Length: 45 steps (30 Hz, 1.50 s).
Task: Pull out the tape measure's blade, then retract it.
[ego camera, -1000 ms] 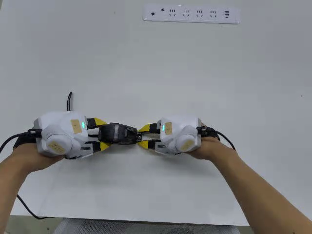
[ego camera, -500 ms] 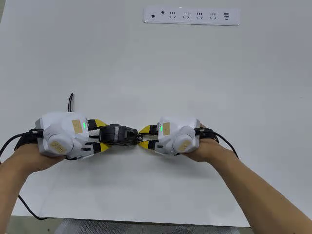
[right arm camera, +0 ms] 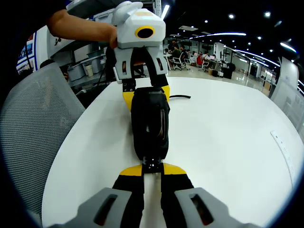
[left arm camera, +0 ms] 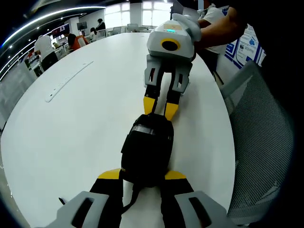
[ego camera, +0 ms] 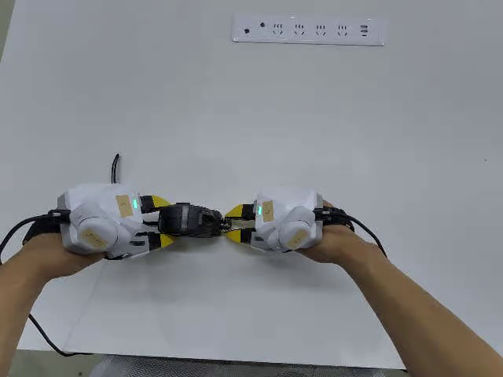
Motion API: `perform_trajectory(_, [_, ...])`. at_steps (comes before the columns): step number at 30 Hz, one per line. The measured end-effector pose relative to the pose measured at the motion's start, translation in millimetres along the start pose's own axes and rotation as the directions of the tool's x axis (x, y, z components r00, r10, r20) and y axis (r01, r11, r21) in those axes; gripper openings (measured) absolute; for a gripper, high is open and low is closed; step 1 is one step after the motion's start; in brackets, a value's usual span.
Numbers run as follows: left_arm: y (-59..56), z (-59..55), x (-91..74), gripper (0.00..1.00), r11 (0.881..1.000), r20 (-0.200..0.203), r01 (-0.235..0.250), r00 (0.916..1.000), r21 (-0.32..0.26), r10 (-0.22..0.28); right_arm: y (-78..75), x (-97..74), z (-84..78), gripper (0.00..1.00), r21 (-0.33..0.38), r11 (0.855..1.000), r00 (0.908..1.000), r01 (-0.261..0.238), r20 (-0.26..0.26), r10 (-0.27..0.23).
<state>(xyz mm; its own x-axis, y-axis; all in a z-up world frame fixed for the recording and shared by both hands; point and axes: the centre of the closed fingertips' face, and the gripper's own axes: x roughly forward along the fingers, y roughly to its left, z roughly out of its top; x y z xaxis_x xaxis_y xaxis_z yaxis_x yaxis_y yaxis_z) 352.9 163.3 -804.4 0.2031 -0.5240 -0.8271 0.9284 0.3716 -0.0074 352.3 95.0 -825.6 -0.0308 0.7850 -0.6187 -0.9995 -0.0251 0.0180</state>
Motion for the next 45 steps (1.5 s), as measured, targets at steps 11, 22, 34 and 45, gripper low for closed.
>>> perform_trajectory(11, [0.0,-0.9,0.7,0.27,1.000,-0.010,-0.001,1.0000,0.008,0.001,-0.6,-7.8,-5.4,0.10,-0.008,1.000,1.0000,-0.007,-0.002,0.007])
perform_trajectory(22, [-0.7,0.3,0.6,0.27,1.000,-0.021,-0.003,0.9998,0.018,0.003,-0.5,-14.3,-10.9,0.10,-0.009,1.000,1.0000,-0.005,0.001,0.005])
perform_trajectory(34, [-0.3,-0.6,0.8,0.27,1.000,-0.024,-0.001,0.9997,0.014,0.001,-0.5,-21.4,-15.1,0.10,-0.007,1.000,1.0000,-0.002,0.006,0.002])
perform_trajectory(45, [-0.4,-0.5,0.3,0.27,1.000,-0.027,-0.004,0.9996,0.011,0.004,-1.3,-29.4,-19.6,0.10,-0.027,1.000,1.0000,0.004,0.006,-0.004])
